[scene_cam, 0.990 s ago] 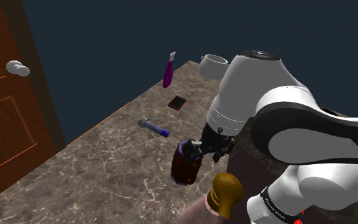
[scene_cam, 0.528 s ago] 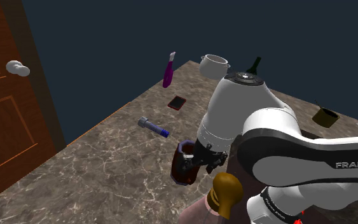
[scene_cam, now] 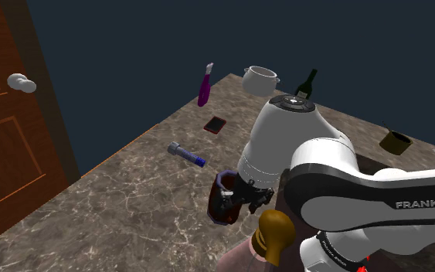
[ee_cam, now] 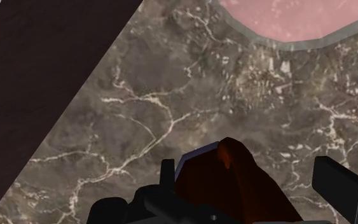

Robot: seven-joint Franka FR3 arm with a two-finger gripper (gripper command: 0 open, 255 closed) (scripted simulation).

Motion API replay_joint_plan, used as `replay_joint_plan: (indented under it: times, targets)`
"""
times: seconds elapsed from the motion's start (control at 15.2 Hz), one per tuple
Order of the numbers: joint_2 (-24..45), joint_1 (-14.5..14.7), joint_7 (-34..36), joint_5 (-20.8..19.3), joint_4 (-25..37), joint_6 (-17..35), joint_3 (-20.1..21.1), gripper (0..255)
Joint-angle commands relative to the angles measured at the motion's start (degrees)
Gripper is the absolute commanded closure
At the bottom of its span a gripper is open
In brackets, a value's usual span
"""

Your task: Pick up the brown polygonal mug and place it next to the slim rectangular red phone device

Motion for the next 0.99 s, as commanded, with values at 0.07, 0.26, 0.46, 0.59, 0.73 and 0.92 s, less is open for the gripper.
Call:
replay_joint_plan:
  times: [0.07, 0.26, 0.46, 0.59, 0.73, 0.92]
  targets:
    - [0.0, 0.0, 0.0, 0.0, 0.0, 0.0, 0.0, 0]
    - [0.0, 0.0, 0.0, 0.0, 0.0, 0.0, 0.0, 255]
    - [0.0, 0.0, 0.0, 0.0, 0.0, 0.0, 0.0, 255]
    - [0.0, 0.0, 0.0, 0.0, 0.0, 0.0, 0.0, 255]
    - [0.0, 0.0, 0.0, 0.0, 0.0, 0.0, 0.0, 255]
    - [-1.8, 0.2, 0.0, -0.7, 1.2, -3.0, -1.4, 255]
